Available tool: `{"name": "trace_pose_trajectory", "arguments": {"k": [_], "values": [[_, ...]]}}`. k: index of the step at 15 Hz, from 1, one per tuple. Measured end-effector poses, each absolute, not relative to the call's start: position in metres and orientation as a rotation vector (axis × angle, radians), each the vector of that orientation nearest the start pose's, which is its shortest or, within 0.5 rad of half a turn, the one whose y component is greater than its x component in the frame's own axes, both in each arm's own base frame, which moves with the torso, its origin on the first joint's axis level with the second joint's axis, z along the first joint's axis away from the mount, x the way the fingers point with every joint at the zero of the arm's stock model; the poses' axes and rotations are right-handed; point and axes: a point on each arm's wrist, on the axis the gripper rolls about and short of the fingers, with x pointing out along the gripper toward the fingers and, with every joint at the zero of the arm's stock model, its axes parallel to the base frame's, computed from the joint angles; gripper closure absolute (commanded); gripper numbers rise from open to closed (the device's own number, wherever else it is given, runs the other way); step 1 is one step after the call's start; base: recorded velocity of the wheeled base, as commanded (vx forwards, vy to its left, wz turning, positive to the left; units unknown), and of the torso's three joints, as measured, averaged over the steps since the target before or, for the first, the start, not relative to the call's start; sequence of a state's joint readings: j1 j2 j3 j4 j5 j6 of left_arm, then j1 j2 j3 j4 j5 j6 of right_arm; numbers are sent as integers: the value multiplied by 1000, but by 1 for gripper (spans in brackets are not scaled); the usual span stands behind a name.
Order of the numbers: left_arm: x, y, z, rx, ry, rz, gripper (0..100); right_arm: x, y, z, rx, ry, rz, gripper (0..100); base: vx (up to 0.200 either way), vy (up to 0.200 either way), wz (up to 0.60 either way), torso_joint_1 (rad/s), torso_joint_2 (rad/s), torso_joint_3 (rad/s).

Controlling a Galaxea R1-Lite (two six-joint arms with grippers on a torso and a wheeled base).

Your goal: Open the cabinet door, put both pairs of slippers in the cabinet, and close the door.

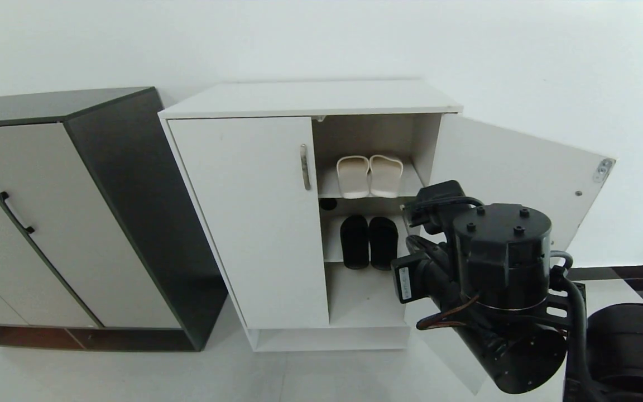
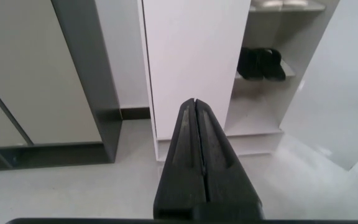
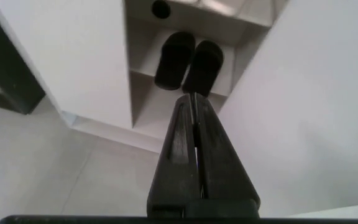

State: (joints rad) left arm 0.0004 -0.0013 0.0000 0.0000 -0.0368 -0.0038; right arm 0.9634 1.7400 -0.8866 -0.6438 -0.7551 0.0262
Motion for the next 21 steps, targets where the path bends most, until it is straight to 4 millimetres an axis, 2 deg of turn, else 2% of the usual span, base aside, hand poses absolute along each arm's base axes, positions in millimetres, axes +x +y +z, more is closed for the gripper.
{"name": "trace_pose_trajectory", "arguments": {"k": [11, 21], "values": [[-23, -1, 75, -4, -1, -37, 100, 193, 251, 193, -134, 140, 206, 100, 0, 0, 0, 168, -480, -318], [-23, -1, 75, -6, -1, -37, 100, 197, 249, 194, -129, 138, 190, 100, 0, 0, 0, 232, -543, -315]]}}
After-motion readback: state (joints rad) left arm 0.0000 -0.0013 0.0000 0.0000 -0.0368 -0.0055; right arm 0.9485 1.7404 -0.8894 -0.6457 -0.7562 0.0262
